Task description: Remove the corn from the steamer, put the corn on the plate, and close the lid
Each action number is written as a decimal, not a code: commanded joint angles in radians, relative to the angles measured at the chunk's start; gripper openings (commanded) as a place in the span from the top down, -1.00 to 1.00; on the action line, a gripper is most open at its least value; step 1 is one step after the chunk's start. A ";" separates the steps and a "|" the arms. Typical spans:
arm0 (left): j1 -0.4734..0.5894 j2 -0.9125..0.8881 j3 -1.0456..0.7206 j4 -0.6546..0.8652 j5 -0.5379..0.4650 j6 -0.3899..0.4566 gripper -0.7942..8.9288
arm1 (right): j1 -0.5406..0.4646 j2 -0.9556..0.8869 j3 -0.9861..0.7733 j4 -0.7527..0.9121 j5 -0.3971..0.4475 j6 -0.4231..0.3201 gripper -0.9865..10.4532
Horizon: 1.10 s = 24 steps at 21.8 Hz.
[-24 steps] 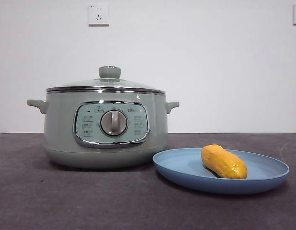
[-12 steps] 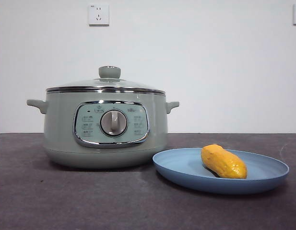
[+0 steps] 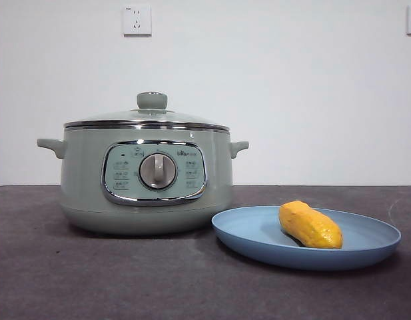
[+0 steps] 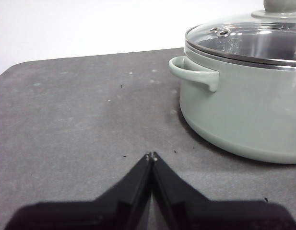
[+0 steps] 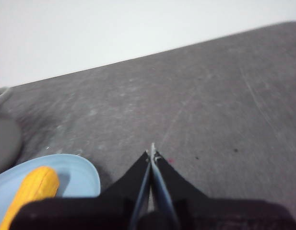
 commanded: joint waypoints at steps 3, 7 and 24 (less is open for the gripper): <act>0.003 -0.002 -0.013 0.002 0.000 -0.004 0.84 | -0.008 -0.005 -0.006 -0.031 -0.082 -0.160 0.83; 0.003 -0.002 -0.013 0.002 0.000 -0.004 0.84 | -0.013 -0.005 -0.006 -0.051 -0.134 -0.211 0.83; 0.003 -0.002 -0.013 0.002 0.000 -0.004 0.84 | -0.012 -0.004 -0.006 -0.047 -0.142 -0.157 0.83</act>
